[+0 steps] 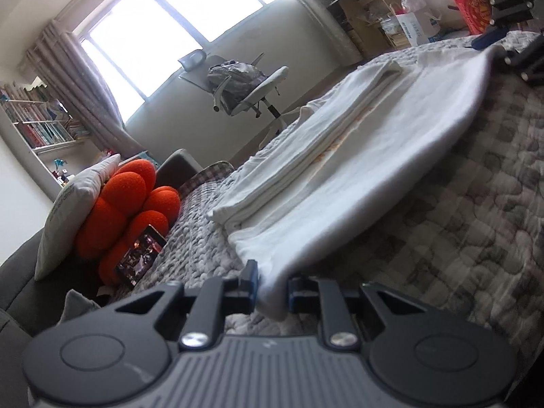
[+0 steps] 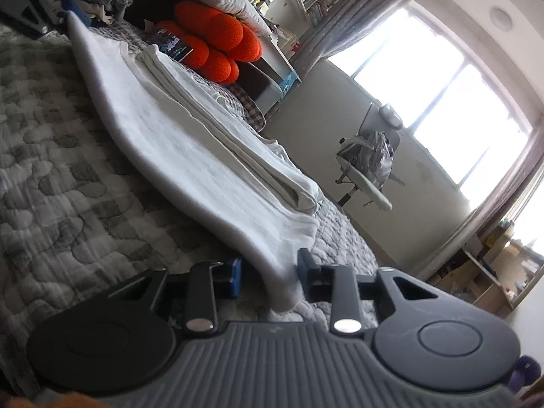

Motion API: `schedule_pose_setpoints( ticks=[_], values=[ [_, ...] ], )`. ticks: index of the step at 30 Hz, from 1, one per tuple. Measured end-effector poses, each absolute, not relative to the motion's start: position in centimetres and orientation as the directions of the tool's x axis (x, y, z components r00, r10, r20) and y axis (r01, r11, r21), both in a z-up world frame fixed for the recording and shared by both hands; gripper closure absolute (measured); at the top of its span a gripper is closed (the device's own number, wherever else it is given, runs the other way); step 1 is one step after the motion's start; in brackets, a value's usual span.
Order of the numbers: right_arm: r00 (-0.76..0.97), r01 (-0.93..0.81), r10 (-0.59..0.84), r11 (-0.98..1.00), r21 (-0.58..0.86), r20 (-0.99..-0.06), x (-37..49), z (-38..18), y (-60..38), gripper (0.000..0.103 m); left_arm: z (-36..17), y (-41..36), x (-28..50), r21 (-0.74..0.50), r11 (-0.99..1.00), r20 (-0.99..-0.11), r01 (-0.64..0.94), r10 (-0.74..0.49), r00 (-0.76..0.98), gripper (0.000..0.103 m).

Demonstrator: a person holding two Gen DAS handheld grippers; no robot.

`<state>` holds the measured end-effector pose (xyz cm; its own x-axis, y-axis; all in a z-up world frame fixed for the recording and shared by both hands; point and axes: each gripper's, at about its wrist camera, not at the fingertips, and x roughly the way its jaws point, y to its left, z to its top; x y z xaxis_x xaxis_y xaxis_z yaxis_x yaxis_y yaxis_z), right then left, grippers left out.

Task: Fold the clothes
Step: 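Close both grippers on the sweatshirt side edge, then lift the edge with both grippers and fold it over onto the other half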

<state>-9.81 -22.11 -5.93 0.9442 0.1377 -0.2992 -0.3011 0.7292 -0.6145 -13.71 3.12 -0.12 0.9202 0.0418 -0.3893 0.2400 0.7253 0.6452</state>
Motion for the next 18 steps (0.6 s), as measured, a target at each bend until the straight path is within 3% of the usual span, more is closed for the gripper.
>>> schedule_pose_setpoints(
  ticks=[9,12,18],
  values=[
    [0.950,-0.269,0.137,0.816,-0.511,-0.281,-9.7,-4.8,-22.1,0.097,0.8,4.4,-13.2,0.533,0.811,-0.439,0.242,0.020,0.898,0.094],
    [0.957,-0.256,0.134,0.809,-0.530,-0.258,-10.4,-3.9,-21.8,0.098,1.3,4.9,-13.4,0.500,0.829,-0.454,0.250,0.005,0.891,0.095],
    [0.934,-0.330,0.155,0.721,-0.610,-0.322,-12.5,-2.6,-21.7,0.099,2.0,6.7,-15.1,0.414,0.864,-0.509,0.288,-0.043,0.860,0.095]
  ],
)
